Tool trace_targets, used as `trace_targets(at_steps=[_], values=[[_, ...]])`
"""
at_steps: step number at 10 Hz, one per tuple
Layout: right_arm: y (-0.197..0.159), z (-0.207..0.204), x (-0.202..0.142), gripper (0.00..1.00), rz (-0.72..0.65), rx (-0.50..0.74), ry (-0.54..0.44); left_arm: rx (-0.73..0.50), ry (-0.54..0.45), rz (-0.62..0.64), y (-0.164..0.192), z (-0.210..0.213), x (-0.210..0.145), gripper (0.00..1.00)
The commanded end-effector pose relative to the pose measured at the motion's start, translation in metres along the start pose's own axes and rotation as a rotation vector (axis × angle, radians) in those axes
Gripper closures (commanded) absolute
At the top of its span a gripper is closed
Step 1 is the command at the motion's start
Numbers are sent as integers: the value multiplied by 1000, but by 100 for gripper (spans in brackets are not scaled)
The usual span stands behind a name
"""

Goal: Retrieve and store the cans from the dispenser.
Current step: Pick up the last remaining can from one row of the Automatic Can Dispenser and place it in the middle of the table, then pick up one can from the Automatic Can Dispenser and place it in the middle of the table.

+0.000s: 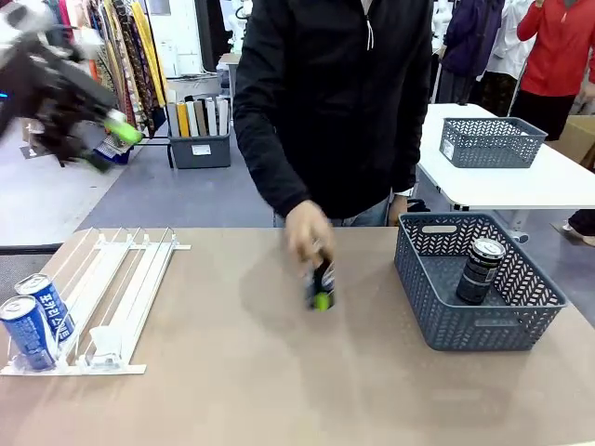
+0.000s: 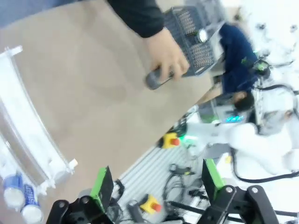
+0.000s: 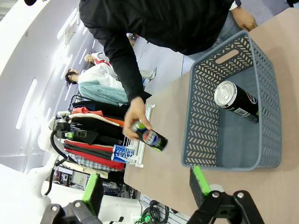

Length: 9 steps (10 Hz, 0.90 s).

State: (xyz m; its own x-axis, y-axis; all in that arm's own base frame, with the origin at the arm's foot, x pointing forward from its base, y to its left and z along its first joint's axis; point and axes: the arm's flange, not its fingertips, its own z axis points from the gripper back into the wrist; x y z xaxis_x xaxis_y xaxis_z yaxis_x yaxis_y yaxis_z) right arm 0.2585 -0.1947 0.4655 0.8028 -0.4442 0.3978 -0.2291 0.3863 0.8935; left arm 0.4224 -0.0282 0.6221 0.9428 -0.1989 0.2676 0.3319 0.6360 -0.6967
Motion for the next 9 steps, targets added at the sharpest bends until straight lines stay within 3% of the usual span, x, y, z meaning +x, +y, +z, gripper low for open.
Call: trace_targets(at_steps=[1,3,4,5,6,9], values=[[2,1,0,0,5,12,0,-284,-155,82,65,39,-39,0],[2,1,0,0,5,12,0,-473,-306,132,125,57,-93,0],[2,1,0,0,5,12,0,-531,-332,118,141,55,-113,0],[2,1,0,0,5,12,0,-516,-345,164,147,50,-116,0],[2,1,0,0,5,12,0,-455,-310,165,139,74,-108,0],[2,1,0,0,5,12,0,-455,-310,165,139,74,-108,0]])
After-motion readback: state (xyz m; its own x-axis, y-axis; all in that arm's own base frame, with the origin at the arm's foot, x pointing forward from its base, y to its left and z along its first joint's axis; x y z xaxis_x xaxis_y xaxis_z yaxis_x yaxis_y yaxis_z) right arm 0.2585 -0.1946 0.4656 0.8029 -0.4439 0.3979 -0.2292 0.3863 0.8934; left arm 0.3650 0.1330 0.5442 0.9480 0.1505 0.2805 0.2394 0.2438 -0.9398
